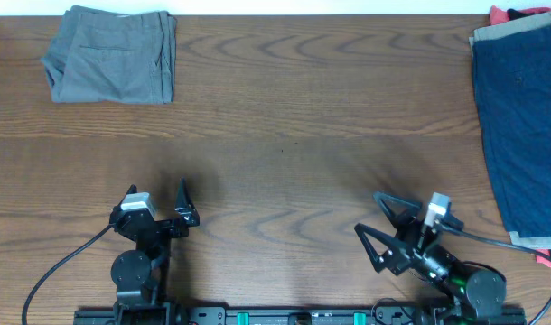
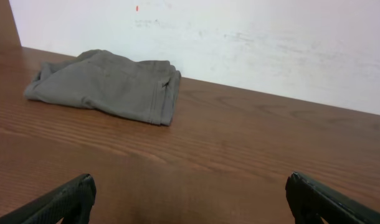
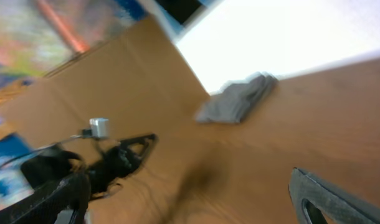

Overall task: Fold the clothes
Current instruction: 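Reach the right gripper to the dark blue shorts on the right stack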

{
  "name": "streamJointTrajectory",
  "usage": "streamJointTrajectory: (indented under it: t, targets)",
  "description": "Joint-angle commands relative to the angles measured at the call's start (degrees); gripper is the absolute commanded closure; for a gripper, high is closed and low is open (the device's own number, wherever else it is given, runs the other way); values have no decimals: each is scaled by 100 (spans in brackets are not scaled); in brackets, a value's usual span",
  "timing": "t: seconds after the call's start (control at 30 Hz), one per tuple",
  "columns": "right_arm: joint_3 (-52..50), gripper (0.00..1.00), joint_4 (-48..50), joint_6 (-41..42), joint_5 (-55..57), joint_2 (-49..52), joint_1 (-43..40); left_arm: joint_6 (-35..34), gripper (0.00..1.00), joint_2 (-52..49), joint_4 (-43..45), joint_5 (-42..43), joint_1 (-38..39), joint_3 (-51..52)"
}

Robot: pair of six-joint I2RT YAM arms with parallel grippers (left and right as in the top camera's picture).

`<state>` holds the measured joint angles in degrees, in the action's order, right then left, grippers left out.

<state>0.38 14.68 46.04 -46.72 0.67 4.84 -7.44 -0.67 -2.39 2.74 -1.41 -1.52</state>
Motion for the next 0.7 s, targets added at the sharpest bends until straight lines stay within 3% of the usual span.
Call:
streamJointTrajectory:
  t: [0.0,0.2,0.33,0.5,0.67]
  targets:
    - [4,1,511,267,-103,-31,-70,33,2,44,-157,-109,-24,129]
    - [450,1,428,-627,227,74,-76,33,2,44,-157,-109,-24,129]
    - [1178,1,-667,-1714,767,560,-151,33,2,44,-157,-109,-24,129]
    - [2354,1,-1631,-3088,1445,1869,-269,35,2,44,-157,-109,-24,129]
    - [3709,1,-2194,-3954,2199,3628,-374,35,2,44,-157,-109,-24,129]
